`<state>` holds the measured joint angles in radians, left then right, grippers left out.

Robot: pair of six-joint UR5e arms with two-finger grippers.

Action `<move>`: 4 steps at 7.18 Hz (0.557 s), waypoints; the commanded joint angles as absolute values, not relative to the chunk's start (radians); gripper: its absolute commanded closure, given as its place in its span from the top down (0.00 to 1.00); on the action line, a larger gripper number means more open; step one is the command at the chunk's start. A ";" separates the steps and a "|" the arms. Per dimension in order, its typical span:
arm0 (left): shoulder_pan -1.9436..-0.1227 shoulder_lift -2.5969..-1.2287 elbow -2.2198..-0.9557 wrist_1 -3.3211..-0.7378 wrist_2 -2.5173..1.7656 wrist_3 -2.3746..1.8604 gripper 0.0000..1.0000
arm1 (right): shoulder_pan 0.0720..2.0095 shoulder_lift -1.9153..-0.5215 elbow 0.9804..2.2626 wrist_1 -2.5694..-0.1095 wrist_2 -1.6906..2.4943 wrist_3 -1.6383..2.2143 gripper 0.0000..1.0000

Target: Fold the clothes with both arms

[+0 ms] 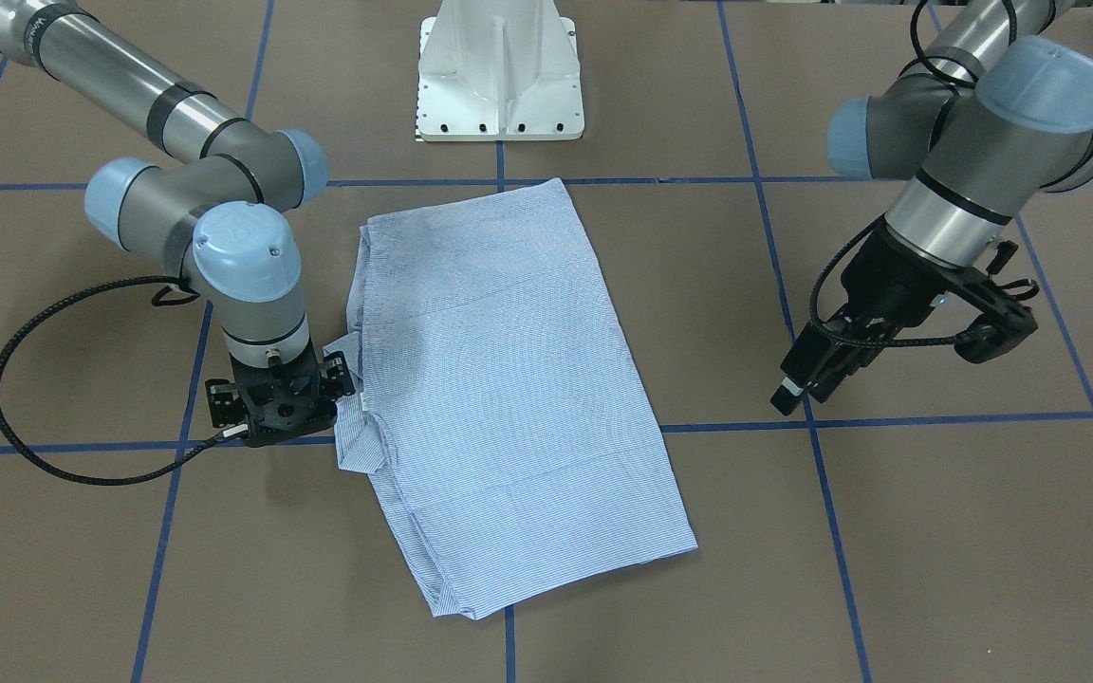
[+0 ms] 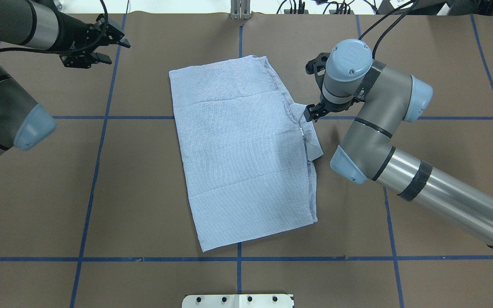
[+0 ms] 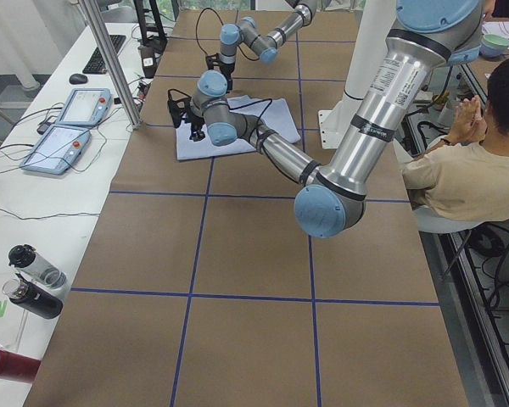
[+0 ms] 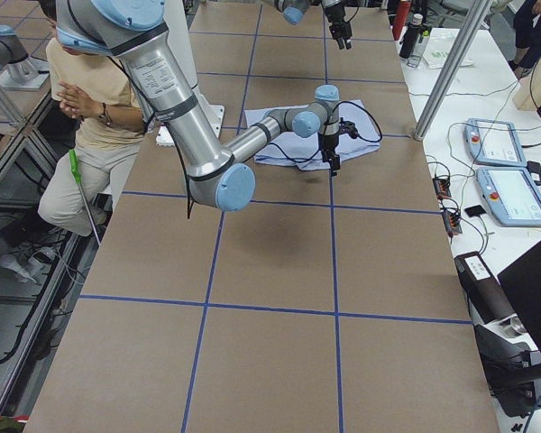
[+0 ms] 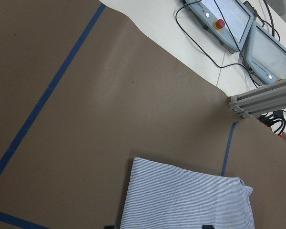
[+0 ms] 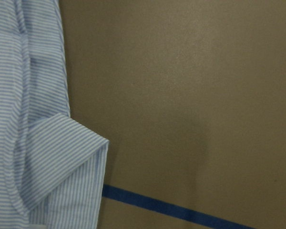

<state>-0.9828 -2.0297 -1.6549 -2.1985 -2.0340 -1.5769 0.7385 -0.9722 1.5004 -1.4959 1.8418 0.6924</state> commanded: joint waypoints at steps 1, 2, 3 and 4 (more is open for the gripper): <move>-0.983 -2.029 -1.666 -2.197 -2.034 -1.577 0.68 | 0.726 -1.082 1.706 -1.488 1.923 1.012 1.00; -0.983 -2.026 -1.675 -2.194 -2.033 -1.580 0.68 | 0.671 -1.121 1.791 -1.483 1.916 1.219 1.00; -0.983 -2.025 -1.702 -2.194 -2.029 -1.588 0.68 | 0.607 -1.158 1.860 -1.482 1.870 1.414 1.00; -0.982 -2.013 -1.742 -2.194 -2.029 -1.588 0.68 | 0.528 -1.167 1.912 -1.483 1.780 1.633 1.00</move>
